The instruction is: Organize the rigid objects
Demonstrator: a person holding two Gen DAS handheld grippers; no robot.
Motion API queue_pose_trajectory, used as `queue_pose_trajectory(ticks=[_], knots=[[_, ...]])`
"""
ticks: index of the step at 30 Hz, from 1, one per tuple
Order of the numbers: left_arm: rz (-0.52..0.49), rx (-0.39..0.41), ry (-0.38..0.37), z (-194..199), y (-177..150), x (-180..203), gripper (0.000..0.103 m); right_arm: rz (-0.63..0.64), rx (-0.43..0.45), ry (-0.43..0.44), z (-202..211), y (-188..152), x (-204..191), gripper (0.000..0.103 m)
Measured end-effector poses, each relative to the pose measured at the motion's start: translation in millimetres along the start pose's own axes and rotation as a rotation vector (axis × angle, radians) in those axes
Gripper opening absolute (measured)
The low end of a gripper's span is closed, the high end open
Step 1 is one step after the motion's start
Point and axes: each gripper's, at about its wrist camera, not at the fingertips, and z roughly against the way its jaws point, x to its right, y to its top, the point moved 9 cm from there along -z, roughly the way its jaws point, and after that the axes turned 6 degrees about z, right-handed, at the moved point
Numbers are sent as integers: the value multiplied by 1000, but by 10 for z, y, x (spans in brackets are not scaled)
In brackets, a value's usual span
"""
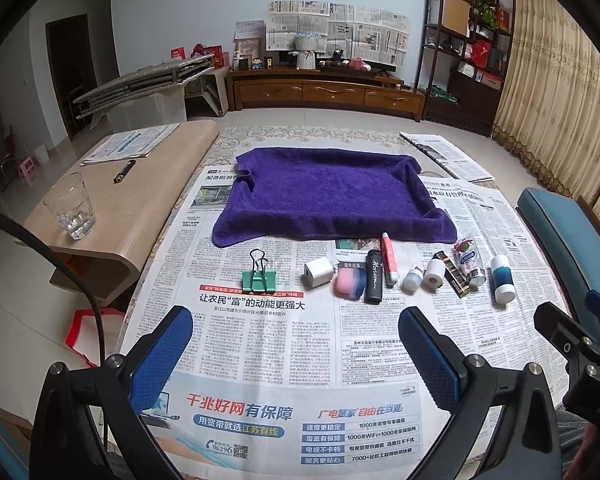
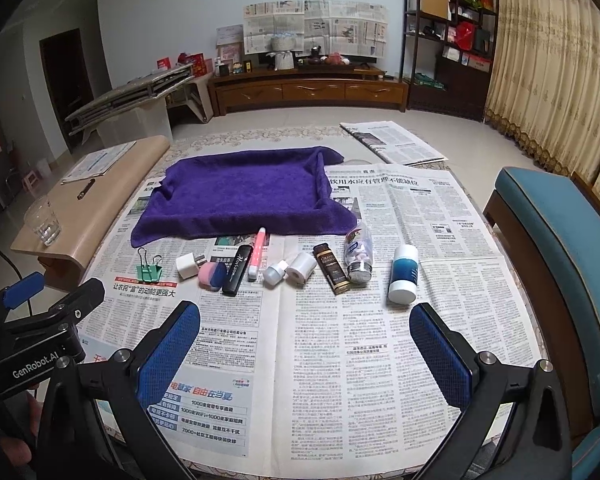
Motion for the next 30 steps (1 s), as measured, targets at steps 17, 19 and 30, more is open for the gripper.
queue_pose_trajectory(ticks=[17, 19, 30], knots=[[0, 7, 2, -9, -54, 27, 103, 4, -7, 11, 4, -45, 58, 103], [-1, 10, 5, -7, -58, 15, 103, 4, -9, 8, 5, -47, 59, 103], [-5, 34, 21, 91, -18, -76, 103, 13, -8, 21, 50, -70, 43, 103]])
